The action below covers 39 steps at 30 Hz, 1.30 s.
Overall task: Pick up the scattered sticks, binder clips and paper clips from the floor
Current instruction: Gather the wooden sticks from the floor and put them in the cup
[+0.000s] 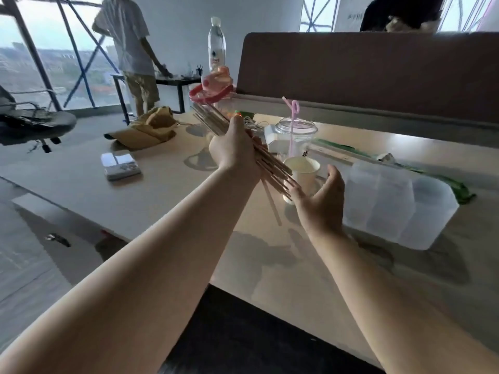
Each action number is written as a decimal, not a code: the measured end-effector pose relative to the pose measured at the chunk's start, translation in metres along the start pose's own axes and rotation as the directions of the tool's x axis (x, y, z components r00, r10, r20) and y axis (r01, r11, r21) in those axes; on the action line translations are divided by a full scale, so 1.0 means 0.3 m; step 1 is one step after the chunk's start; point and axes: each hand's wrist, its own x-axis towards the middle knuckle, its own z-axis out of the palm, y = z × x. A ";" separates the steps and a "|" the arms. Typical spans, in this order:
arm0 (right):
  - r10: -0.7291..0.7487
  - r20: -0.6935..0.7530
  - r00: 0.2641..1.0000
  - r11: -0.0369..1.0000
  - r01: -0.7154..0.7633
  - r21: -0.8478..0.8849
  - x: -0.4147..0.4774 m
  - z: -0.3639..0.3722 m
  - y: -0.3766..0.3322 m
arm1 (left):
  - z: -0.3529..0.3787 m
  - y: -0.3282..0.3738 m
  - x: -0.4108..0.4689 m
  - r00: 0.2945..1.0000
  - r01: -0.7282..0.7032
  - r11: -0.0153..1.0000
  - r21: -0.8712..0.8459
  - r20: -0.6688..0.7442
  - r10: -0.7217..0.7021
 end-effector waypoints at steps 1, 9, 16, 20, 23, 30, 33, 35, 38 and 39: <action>0.090 0.030 0.995 0.996 -0.090 -0.005 0.026 0.015 0.012 | 0.030 -0.020 0.014 1.000 -0.023 1.000 0.016 0.009 0.023; 0.169 0.177 0.970 0.983 -0.180 0.046 0.096 0.065 0.057 | 0.182 -0.079 0.091 0.960 -0.245 0.969 0.025 0.145 0.239; 0.189 0.130 0.973 0.974 -0.202 0.098 0.102 0.066 0.066 | 0.212 -0.065 0.124 0.980 -0.157 0.987 -0.030 0.118 0.160; 0.171 0.169 0.971 0.980 -0.185 0.068 0.099 0.060 0.073 | 0.200 -0.009 0.135 0.987 -0.130 0.989 -0.072 0.086 0.136; 0.157 0.204 0.966 0.985 -0.168 0.040 0.087 0.057 0.059 | 0.191 0.038 0.129 0.984 -0.154 0.985 -0.082 0.083 0.161; 0.133 0.250 0.959 0.989 -0.146 0.032 0.068 0.039 0.036 | 0.249 0.046 0.103 0.987 -0.129 0.977 -0.168 0.074 0.143; 0.126 0.257 0.958 0.990 -0.138 0.029 0.076 0.042 0.043 | 0.260 0.002 0.121 0.974 -0.207 0.974 -0.090 0.078 0.214; 0.135 0.262 0.955 0.989 -0.148 0.029 0.078 0.045 0.050 | 0.241 -0.036 0.129 0.963 -0.252 0.968 -0.021 0.099 0.253; 0.139 0.250 0.958 0.989 -0.148 0.020 0.077 0.051 0.049 | 0.197 -0.086 0.130 0.935 -0.333 0.936 0.111 0.170 0.312; 0.135 0.241 0.961 0.990 -0.142 0.014 0.076 0.053 0.047 | 0.182 -0.103 0.131 0.923 -0.361 0.917 0.168 0.208 0.325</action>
